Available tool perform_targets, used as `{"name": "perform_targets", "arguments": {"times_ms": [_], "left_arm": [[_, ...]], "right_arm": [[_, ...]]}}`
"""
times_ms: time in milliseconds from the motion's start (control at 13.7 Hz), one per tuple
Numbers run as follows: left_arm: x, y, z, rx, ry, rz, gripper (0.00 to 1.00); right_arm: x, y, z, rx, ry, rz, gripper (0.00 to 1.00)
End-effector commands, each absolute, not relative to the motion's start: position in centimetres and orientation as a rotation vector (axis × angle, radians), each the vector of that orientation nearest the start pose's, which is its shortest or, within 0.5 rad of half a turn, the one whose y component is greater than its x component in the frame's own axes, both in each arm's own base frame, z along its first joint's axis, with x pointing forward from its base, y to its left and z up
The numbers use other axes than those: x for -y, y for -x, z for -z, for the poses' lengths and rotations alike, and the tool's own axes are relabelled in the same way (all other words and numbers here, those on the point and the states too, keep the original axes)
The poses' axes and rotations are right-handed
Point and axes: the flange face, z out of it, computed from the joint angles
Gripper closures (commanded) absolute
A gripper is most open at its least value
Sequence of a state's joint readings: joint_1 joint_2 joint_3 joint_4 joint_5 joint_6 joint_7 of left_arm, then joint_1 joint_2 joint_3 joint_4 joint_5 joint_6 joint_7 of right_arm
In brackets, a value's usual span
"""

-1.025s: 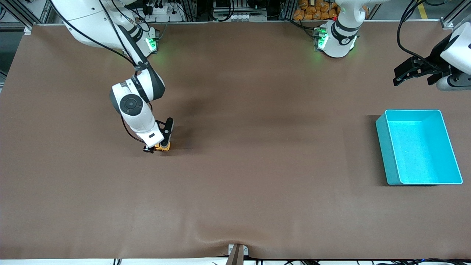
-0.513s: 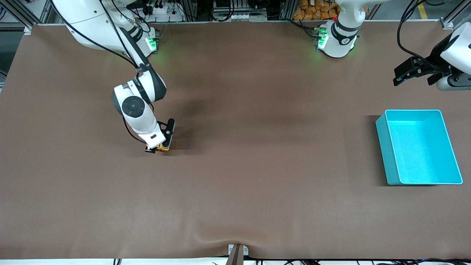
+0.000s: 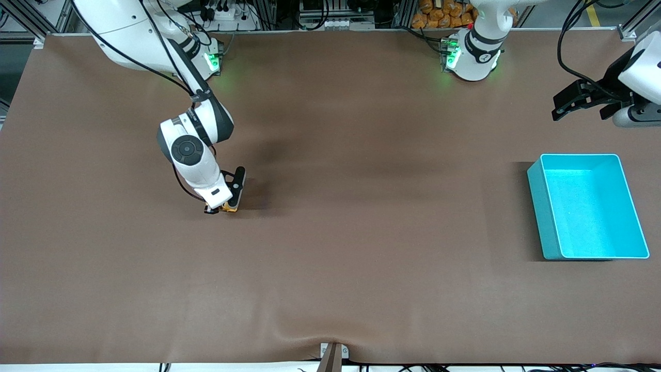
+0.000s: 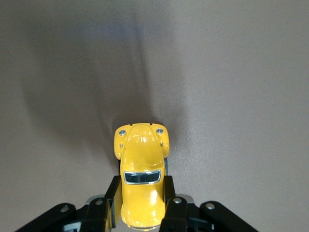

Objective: Wind and store yellow beetle car
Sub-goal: 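Close the right gripper on the yellow car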

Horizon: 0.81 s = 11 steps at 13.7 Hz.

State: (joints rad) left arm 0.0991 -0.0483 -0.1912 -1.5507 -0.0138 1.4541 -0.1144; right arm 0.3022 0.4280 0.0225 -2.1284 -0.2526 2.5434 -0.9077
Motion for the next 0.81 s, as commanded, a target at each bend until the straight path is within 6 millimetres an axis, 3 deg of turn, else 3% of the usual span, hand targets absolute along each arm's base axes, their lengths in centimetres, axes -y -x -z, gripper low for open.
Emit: {"name": "perform_targets", "arguments": {"times_ms": [0,439,732], "left_arm": [[5.2,-52.4,-65.5,0.034,3.127,-0.067,0.00],[5.1,-52.4,-65.5,0.037,3.126,-0.066,0.00],[5.0,-52.4,-65.5,0.037,3.125,-0.069,0.00]], "right_arm": [[-18.9,-54.5,-19.6,2.141,2.448,-0.084,0.79],[-17.9,-54.3,-18.8,2.128,2.450,-0.114,0.82],[-15.7,-54.3,-18.3,2.095,2.468,-0.149,0.82]]}}
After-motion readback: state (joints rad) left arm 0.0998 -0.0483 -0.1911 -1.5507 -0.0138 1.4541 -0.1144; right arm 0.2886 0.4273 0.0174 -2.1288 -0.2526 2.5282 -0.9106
